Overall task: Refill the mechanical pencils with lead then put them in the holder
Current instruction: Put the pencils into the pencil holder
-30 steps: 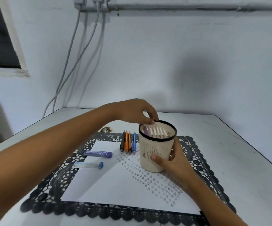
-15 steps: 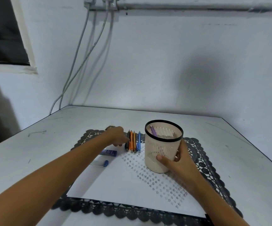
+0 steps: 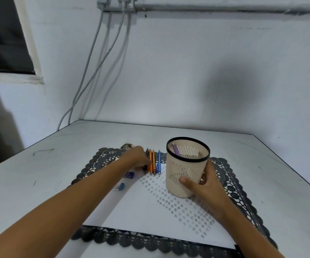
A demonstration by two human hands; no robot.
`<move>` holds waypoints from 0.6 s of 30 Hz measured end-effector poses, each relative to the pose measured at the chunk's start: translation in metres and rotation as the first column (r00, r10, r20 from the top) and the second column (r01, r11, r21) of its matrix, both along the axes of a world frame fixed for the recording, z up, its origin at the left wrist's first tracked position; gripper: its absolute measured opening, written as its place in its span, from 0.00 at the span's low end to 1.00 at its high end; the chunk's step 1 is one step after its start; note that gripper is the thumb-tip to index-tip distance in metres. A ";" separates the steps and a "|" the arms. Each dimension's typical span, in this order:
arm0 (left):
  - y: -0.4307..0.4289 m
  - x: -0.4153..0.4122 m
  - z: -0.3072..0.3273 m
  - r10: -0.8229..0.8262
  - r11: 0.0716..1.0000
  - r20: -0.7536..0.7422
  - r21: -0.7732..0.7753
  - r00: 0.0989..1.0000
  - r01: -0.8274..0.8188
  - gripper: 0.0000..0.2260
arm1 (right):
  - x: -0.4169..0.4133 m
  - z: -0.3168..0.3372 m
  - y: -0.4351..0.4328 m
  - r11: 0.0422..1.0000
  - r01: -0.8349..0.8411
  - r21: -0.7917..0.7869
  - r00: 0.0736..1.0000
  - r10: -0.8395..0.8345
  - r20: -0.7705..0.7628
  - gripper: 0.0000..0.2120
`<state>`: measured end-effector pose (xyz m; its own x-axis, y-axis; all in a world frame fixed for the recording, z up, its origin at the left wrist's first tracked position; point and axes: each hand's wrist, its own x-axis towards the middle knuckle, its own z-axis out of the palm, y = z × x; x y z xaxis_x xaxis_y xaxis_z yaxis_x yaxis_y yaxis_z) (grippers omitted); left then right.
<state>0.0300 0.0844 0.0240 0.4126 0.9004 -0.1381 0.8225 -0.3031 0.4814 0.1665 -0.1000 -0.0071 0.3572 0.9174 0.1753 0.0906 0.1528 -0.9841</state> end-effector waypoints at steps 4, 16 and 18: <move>-0.002 0.000 0.003 0.018 1.000 0.011 -0.013 1.000 -0.017 0.12 | 0.001 0.000 0.000 1.000 0.004 -0.002 1.000 -0.004 0.010 0.45; -0.003 0.002 0.007 0.066 0.995 0.039 -0.078 0.997 -0.063 0.12 | -0.001 0.002 -0.001 1.000 0.017 0.013 0.999 -0.017 0.029 0.43; 0.000 0.001 0.008 0.069 0.995 0.049 -0.082 0.996 -0.064 0.12 | 0.000 0.001 -0.001 1.000 0.013 0.015 0.999 -0.014 0.034 0.44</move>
